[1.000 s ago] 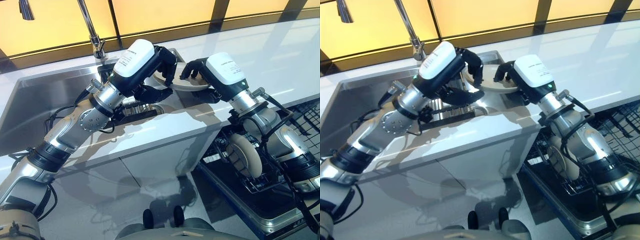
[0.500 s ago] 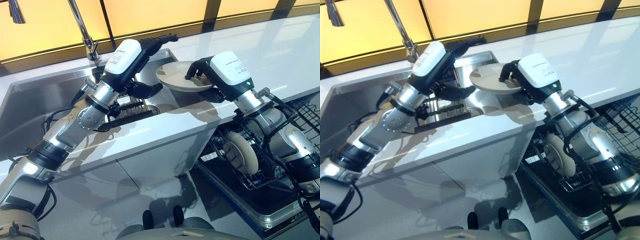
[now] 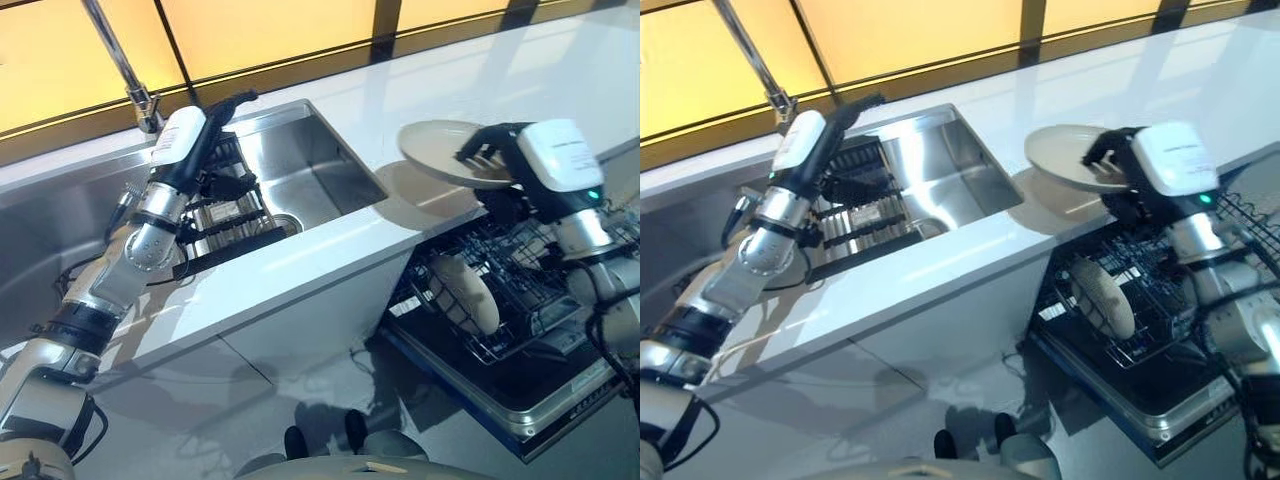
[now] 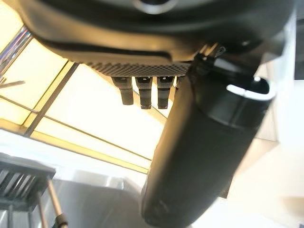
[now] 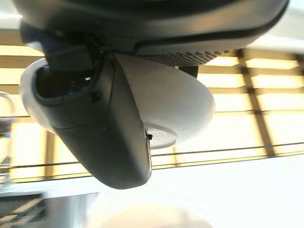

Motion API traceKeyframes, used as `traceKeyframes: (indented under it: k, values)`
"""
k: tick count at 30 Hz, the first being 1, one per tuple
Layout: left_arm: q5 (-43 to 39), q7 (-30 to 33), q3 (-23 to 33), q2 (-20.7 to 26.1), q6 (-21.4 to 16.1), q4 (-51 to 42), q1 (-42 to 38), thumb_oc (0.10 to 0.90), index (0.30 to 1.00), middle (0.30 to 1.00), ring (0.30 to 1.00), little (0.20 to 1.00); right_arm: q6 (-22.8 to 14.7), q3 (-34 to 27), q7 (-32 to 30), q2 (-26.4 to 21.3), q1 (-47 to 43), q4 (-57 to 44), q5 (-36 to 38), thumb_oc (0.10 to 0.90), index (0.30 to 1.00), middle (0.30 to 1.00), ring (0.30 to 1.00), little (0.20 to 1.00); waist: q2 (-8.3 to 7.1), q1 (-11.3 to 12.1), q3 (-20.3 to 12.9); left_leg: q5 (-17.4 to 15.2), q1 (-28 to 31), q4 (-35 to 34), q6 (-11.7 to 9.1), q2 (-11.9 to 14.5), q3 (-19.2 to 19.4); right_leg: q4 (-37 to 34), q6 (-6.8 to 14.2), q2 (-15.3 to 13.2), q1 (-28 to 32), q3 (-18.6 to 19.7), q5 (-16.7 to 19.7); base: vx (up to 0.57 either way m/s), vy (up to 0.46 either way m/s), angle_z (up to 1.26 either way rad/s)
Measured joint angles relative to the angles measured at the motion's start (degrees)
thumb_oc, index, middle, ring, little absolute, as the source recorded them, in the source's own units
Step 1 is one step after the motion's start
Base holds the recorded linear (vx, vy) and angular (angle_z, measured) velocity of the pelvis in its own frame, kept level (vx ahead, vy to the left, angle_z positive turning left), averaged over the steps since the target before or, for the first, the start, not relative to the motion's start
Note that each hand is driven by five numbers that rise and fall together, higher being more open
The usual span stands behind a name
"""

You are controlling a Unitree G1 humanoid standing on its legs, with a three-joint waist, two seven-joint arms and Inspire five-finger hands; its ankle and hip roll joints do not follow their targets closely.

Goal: Pick up plates and place into dishwasher.

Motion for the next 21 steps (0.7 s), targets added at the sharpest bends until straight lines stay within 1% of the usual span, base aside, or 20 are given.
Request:
traceKeyframes:
  k: [4,6,8,10,11,14,17,19,20,21]
  values:
    - [0.0,0.5,0.0,-0.7,0.1,0.1,1.4,0.800,0.900,0.900,0.900,0.900,-0.2,-4.1,-1.0,0.0,5.8,0.9,2.1,0.100,0.300,0.300,0.300,0.200,0.16,-1.1,-0.4,-0.5,0.4,0.0,0.0,0.1,1.1,0.0,0.1,0.1,0.0,1.1,-0.1,0.02,0.008,-0.16]
    - [0.0,0.5,0.4,-0.9,0.1,0.1,2.4,0.800,0.900,0.900,0.900,0.900,0.0,-4.9,-1.2,0.0,8.3,1.9,3.4,0.100,0.300,0.300,0.300,0.200,0.13,-2.4,-0.9,-0.7,0.5,0.0,0.0,0.1,1.7,0.0,0.1,0.2,0.0,1.7,-0.1,0.02,0.005,-0.15]
    - [0.0,0.5,0.5,-1.6,0.1,0.3,2.5,0.800,0.900,0.900,0.900,0.900,0.0,-5.4,-1.2,0.2,10.5,2.3,4.5,0.100,0.300,0.300,0.300,0.200,0.11,-2.9,-1.2,-1.0,0.8,0.0,-0.1,0.2,2.4,0.0,0.1,0.3,0.0,2.4,-0.1,0.01,-0.003,-0.17]
    - [0.0,0.7,0.5,-2.5,0.1,0.4,2.6,0.800,0.900,0.900,0.900,0.900,-0.1,-6.2,-0.9,1.1,12.3,2.6,5.7,0.100,0.300,0.300,0.300,0.200,0.11,-3.7,-1.5,-1.1,1.0,0.0,-0.1,0.3,2.7,0.0,0.2,0.4,0.0,2.7,-0.1,0.01,-0.010,-0.13]
    - [0.0,1.0,0.6,-2.9,0.1,0.4,2.8,0.800,0.900,0.900,0.900,0.900,0.0,-6.8,-0.6,2.5,13.2,3.1,7.3,0.100,0.300,0.300,0.300,0.200,0.12,-4.0,-1.9,-1.2,1.0,0.0,-0.2,0.4,3.0,0.0,0.4,0.5,0.0,2.9,-0.3,0.00,-0.010,-0.12]
    - [0.0,1.4,0.6,-3.2,0.1,0.4,3.0,0.800,0.900,0.900,0.900,0.900,0.3,-6.7,1.2,3.6,14.7,5.2,10.6,0.100,0.300,0.300,0.300,0.200,0.18,-4.6,-2.7,-1.4,1.1,0.0,-0.4,0.7,3.6,0.0,0.4,0.8,-0.1,3.5,-0.3,0.00,-0.014,-0.11]
    - [0.0,1.7,0.6,-3.2,0.1,0.4,3.0,0.800,0.900,0.900,0.900,0.900,1.8,-6.7,4.8,4.2,14.9,7.5,13.7,0.100,0.300,0.300,0.300,0.200,0.28,-5.3,-2.8,-1.5,1.1,0.0,-0.6,0.8,3.7,0.0,0.4,1.0,-0.2,3.6,-0.3,0.00,-0.018,-0.01]
    - [0.0,1.7,0.6,-3.4,0.1,0.4,3.0,0.800,0.900,0.900,0.900,0.900,4.2,-6.7,8.1,4.4,15.0,8.9,16.9,0.100,0.300,0.300,0.300,0.200,0.36,-5.5,-2.9,-1.5,1.1,0.0,-0.6,0.9,3.7,0.0,0.4,1.0,-0.3,3.6,-0.3,-0.01,-0.032,-0.01]
    - [0.0,1.7,0.6,-3.4,0.1,0.4,3.0,0.800,0.900,0.900,0.900,0.900,4.9,-6.7,8.7,4.6,15.0,9.0,17.8,0.100,0.300,0.300,0.300,0.200,0.36,-5.5,-2.9,-1.5,1.0,0.0,-0.6,0.9,3.7,0.0,0.4,1.0,-0.3,3.6,-0.3,-0.01,-0.034,0.00]
    - [0.0,1.7,0.6,-3.6,0.1,0.4,3.1,0.800,0.900,0.900,0.900,0.900,6.7,-6.7,10.8,5.6,15.0,10.0,21.0,0.100,0.300,0.300,0.300,0.200,0.36,-5.4,-2.9,-1.5,1.0,0.0,-0.6,0.9,3.7,0.0,0.4,1.0,-0.3,3.6,-0.3,-0.01,-0.030,0.01]
